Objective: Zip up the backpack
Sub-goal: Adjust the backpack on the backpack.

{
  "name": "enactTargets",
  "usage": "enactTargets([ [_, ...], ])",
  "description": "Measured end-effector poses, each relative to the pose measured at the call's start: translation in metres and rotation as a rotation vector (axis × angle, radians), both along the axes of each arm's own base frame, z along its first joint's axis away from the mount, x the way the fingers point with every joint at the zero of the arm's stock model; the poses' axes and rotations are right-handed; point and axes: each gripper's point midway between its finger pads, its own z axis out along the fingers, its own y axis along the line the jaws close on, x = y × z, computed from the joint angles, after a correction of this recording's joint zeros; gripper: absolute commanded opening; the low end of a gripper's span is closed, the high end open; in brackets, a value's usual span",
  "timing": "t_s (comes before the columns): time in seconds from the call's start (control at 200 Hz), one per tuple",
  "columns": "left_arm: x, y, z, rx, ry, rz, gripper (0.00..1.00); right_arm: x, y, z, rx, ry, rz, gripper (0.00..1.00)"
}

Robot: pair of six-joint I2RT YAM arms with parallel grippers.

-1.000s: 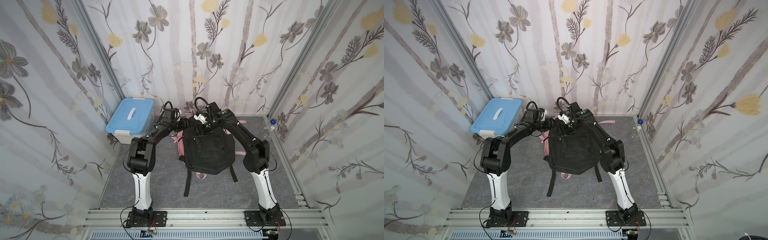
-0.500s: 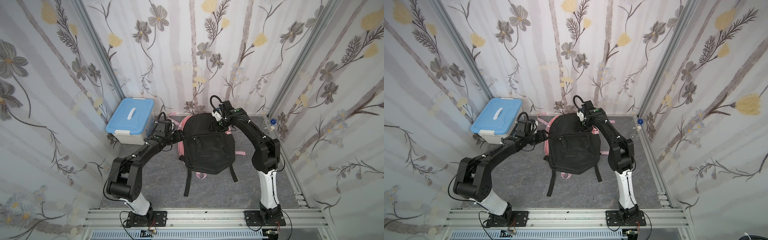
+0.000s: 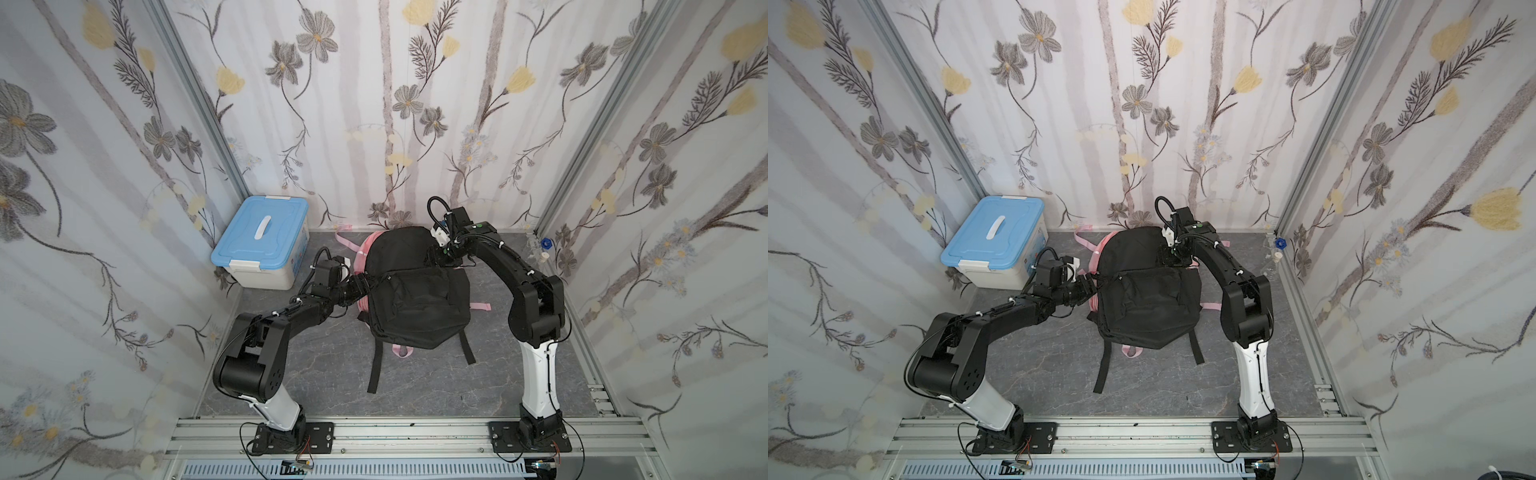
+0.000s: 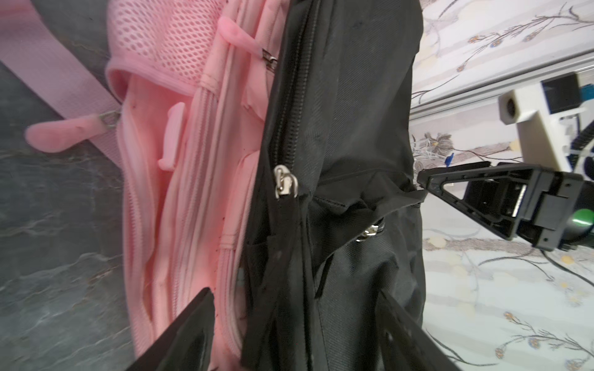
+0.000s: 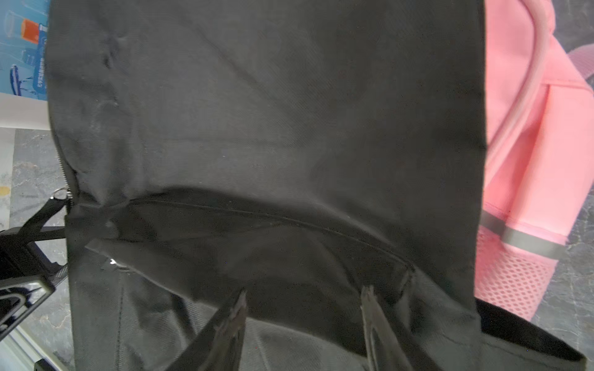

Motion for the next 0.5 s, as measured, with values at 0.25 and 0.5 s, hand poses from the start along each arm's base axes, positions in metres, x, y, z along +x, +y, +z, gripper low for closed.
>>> enactTargets([
  [0.25, 0.000, -0.021, -0.012, -0.102, 0.017, -0.060, 0.64, -0.010, -0.042, 0.001, -0.051, 0.005, -0.078, 0.59],
  [0.5, -0.009, -0.037, -0.013, -0.146, 0.016, -0.117, 0.59, -0.023, -0.061, -0.052, -0.111, 0.109, -0.118, 0.49],
])
